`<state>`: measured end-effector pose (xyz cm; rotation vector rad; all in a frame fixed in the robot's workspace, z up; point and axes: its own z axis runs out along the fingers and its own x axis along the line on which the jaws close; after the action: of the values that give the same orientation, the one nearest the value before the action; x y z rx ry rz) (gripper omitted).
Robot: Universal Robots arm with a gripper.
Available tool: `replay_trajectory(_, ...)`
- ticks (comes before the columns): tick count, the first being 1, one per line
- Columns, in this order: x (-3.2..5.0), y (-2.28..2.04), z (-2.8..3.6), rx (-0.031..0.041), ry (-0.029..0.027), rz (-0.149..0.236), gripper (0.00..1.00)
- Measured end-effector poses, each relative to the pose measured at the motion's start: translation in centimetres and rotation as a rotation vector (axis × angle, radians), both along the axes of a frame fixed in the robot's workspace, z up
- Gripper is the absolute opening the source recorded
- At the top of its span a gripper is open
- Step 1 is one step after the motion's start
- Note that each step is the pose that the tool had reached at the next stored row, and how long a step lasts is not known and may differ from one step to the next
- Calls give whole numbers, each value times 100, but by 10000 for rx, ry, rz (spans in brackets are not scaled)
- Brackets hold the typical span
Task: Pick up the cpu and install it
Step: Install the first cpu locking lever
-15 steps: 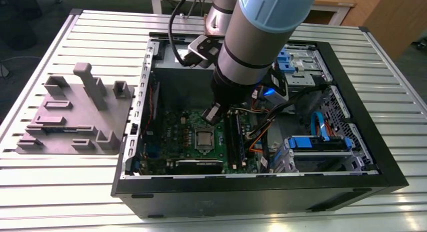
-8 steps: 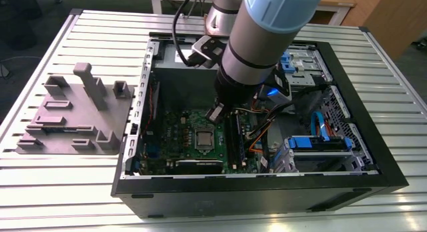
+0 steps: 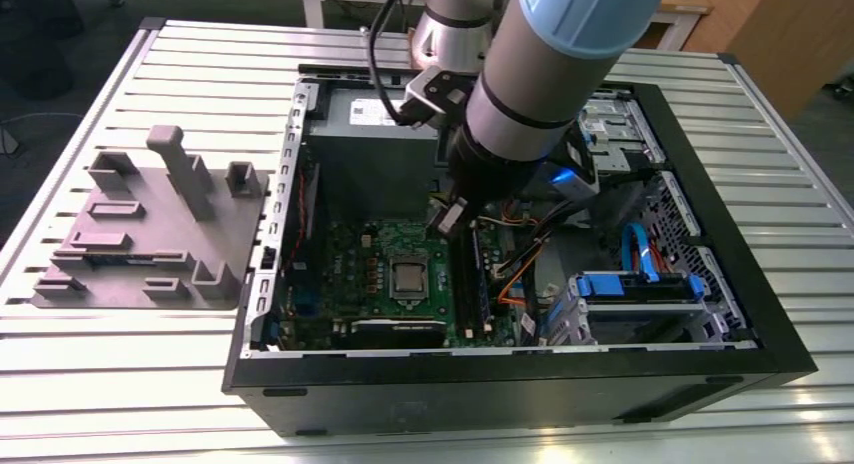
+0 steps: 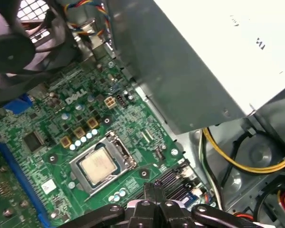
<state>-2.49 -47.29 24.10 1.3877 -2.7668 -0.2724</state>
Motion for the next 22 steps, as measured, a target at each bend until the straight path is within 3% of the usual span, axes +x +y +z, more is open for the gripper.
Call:
replay_trajectory(7, 9, 95, -3, 1, 0, 1, 10)
replay_trajectory(22, -9, 195, -37, 44, 0, 5, 10)
